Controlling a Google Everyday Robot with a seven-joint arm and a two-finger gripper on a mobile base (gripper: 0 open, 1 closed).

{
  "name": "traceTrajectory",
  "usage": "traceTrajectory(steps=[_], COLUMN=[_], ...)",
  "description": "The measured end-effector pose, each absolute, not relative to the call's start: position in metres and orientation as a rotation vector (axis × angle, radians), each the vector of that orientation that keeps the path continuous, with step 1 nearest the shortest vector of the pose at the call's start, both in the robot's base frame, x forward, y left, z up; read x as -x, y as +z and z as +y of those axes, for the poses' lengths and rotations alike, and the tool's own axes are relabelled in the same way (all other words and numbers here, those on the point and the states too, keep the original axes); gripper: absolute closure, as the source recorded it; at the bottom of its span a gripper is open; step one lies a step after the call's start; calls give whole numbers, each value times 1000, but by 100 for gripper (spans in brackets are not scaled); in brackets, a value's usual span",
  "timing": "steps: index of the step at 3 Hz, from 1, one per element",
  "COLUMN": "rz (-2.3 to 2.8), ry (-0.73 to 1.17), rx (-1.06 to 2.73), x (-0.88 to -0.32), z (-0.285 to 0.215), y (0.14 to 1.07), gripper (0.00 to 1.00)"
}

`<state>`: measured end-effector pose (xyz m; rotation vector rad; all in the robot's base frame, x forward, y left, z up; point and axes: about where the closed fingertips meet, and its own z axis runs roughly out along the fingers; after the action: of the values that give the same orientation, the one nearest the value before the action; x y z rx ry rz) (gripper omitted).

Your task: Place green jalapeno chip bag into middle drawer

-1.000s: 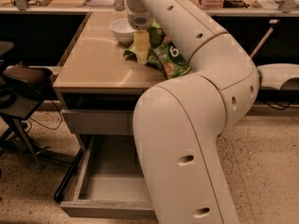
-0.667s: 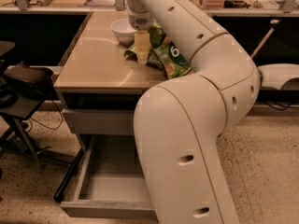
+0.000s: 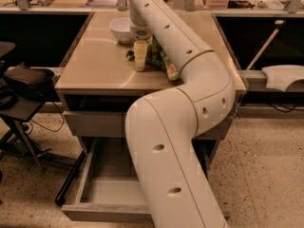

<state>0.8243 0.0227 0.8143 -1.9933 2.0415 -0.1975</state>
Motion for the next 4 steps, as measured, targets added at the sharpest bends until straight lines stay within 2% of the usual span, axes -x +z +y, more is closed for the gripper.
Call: traceTrajectory(steps=[1,4], rz=[2041,2041], ry=[-197,-198], rx=[1993,1993], x=[-824,-824], z=[23,23], y=[814,822], gripper=[18,88])
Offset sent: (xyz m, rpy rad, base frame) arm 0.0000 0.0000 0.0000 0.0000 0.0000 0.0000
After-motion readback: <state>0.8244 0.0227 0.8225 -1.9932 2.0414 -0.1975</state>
